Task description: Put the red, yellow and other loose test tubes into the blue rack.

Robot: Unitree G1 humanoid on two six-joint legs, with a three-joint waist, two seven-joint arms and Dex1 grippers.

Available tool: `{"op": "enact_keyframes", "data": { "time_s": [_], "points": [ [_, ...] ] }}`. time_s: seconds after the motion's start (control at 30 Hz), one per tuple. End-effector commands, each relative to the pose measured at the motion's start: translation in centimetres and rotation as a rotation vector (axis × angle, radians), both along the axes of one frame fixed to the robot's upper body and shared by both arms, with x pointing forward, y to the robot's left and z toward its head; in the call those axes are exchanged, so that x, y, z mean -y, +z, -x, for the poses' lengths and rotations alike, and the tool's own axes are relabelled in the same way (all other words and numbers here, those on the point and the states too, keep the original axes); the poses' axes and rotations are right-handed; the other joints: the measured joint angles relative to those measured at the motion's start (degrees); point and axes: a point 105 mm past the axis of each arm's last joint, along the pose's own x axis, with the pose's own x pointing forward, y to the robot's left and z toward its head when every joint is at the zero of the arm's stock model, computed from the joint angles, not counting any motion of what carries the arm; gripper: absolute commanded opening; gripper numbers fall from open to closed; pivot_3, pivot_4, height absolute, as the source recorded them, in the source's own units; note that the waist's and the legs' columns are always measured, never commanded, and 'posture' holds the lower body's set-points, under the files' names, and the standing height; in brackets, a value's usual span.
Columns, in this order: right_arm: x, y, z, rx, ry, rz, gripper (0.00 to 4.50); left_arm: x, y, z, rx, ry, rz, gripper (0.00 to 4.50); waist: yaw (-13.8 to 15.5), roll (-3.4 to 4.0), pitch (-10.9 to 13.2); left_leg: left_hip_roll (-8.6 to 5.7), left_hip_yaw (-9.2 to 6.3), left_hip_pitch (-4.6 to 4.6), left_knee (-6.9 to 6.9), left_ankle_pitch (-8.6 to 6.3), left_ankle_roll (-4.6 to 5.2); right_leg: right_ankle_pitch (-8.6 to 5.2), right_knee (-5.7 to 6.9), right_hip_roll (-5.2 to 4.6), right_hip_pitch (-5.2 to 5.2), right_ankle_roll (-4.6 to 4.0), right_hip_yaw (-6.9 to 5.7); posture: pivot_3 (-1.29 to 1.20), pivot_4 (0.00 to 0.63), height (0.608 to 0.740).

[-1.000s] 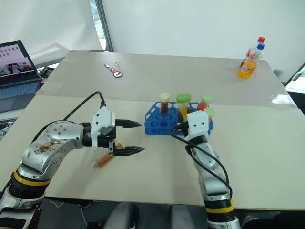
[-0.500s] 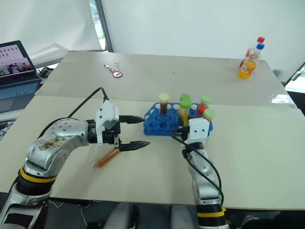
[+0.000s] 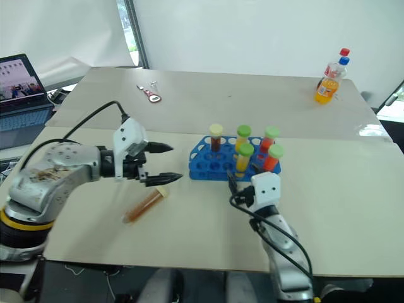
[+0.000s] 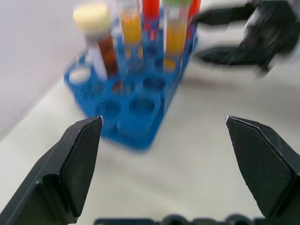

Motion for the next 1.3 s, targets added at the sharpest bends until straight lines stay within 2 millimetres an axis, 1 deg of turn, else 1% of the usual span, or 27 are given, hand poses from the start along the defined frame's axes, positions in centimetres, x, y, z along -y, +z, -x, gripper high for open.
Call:
{"op": "enact_keyframes", "data": {
  "time_s": [0.03,0.13,0.17,0.23,0.27,0.33,0.47,0.6,0.67,0.77,0.87,0.97,1.03,1.07,1.1,1.23,1.3],
  "points": [
    [-2.2,2.5,2.4,-0.044,0.301,-0.011,3.94,-1.0,-0.2,1.2,-0.095,0.009,-0.121,4.50,0.00,-0.01,0.00,0.01,0.00,0.00,0.01,0.00,0.00,-0.01,-0.01,0.02,0.01,-0.01,0.00,0.00,0.150,0.671],
    [-3.1,3.3,3.6,-0.118,0.500,0.042,3.94,-1.2,-0.9,2.2,-0.193,0.022,-0.168,4.50,0.06,-0.02,0.01,0.02,0.01,0.04,0.03,0.01,0.00,-0.01,-0.01,0.04,0.06,-0.02,0.00,0.00,0.150,0.671],
    [-3.3,3.4,3.9,-0.135,0.538,0.056,3.94,-1.3,-1.1,2.4,-0.211,0.030,-0.182,4.50,0.23,-0.03,0.02,0.03,0.01,0.04,0.03,0.01,-0.01,-0.01,-0.01,0.03,0.07,-0.02,0.00,0.00,0.150,0.671],
    [-3.0,3.7,4.7,-0.183,0.647,0.131,3.94,-1.4,-2.3,2.2,-0.230,0.075,-0.227,4.50,0.53,-0.03,0.02,0.03,-0.04,0.04,0.02,0.01,0.00,-0.02,-0.04,0.07,0.10,-0.02,-0.04,0.00,0.150,0.671],
    [-3.0,3.8,4.9,-0.199,0.677,0.152,3.94,-1.5,-2.6,2.1,-0.232,0.089,-0.241,4.50,0.59,-0.04,0.02,0.00,-0.07,0.03,0.02,0.00,0.00,-0.02,-0.07,0.05,0.12,-0.02,-0.05,0.00,0.150,0.671],
    [-2.6,4.3,5.0,-0.218,0.735,0.209,3.94,-1.8,-4.1,1.6,-0.250,0.151,-0.282,4.50,0.62,-0.09,0.05,-0.01,-0.07,0.03,0.02,0.00,0.00,-0.02,-0.12,0.04,0.15,-0.02,-0.05,0.00,0.150,0.671],
    [-2.6,5.1,5.1,-0.218,0.772,0.231,3.94,-2.3,-5.5,0.4,-0.286,0.237,-0.314,4.50,0.51,-0.17,0.09,-0.01,-0.10,0.03,0.01,0.00,0.00,-0.02,-0.12,0.04,0.16,-0.02,-0.05,0.00,0.150,0.671],
    [-2.5,5.0,5.5,-0.234,0.791,0.248,3.94,-2.9,-6.6,-0.5,-0.328,0.286,-0.343,4.50,0.56,-0.18,0.10,-0.03,-0.13,0.02,0.01,0.00,0.00,-0.02,-0.11,0.04,0.14,-0.02,-0.06,0.00,0.150,0.671],
    [-2.3,4.7,5.9,-0.246,0.796,0.276,3.94,-3.1,-6.7,-0.7,-0.334,0.283,-0.362,4.50,0.69,-0.18,0.10,-0.05,-0.12,0.01,0.01,0.00,0.00,-0.02,-0.12,0.00,0.15,-0.02,-0.06,0.00,0.150,0.671],
    [-2.1,4.7,6.0,-0.243,0.780,0.288,3.94,-2.4,-6.2,-0.9,-0.331,0.271,-0.370,4.50,0.71,-0.18,0.10,-0.05,-0.12,0.02,0.01,0.00,0.00,-0.02,-0.13,0.00,0.16,-0.02,-0.07,0.00,0.150,0.671],
    [-1.8,4.7,6.0,-0.239,0.747,0.287,3.99,-1.5,-6.5,-0.6,-0.333,0.237,-0.385,3.58,0.61,-0.18,0.10,-0.05,-0.12,0.02,0.02,0.01,0.00,-0.02,-0.12,0.00,0.16,-0.02,-0.07,0.00,0.150,0.671],
    [-1.6,4.7,6.1,-0.243,0.728,0.284,3.99,-1.1,-6.7,-0.4,-0.340,0.233,-0.386,2.20,0.51,-0.19,0.10,-0.04,-0.13,0.02,0.02,0.01,0.00,-0.02,-0.12,0.00,0.16,-0.02,-0.07,0.00,0.150,0.671],
    [-1.5,4.8,6.2,-0.244,0.717,0.277,3.99,-1.0,-6.7,-0.2,-0.348,0.228,-0.386,1.21,0.53,-0.19,0.10,-0.05,-0.15,0.02,0.01,0.01,0.00,-0.02,-0.12,0.00,0.16,-0.02,-0.07,0.00,0.150,0.671],
    [-1.5,4.8,6.2,-0.243,0.714,0.277,3.99,-1.1,-6.6,0.0,-0.354,0.228,-0.386,0.96,0.52,-0.19,0.10,-0.05,-0.15,0.02,0.01,0.01,0.00,-0.02,-0.11,0.00,0.16,-0.02,-0.07,0.00,0.150,0.671],
    [-1.4,4.9,6.2,-0.244,0.711,0.276,3.99,-1.3,-6.5,0.1,-0.357,0.228,-0.387,0.88,0.50,-0.19,0.10,-0.05,-0.16,0.02,0.01,0.01,0.00,-0.02,-0.11,-0.01,0.16,-0.02,-0.07,0.00,0.150,0.671],
    [-1.1,5.1,6.2,-0.243,0.694,0.284,3.99,-1.5,-5.9,0.0,-0.347,0.221,-0.374,0.88,0.53,-0.19,0.10,-0.04,-0.16,0.02,0.02,0.01,0.00,-0.02,-0.11,0.01,0.16,-0.02,-0.07,0.00,0.150,0.671],
    [-0.9,5.2,6.1,-0.242,0.683,0.285,3.99,-0.7,-5.0,-0.3,-0.316,0.169,-0.329,0.88,0.67,-0.19,0.11,-0.05,-0.15,0.02,0.02,0.01,0.00,-0.02,-0.12,0.00,0.16,-0.02,-0.07,0.00,0.150,0.671]
  ]
}}
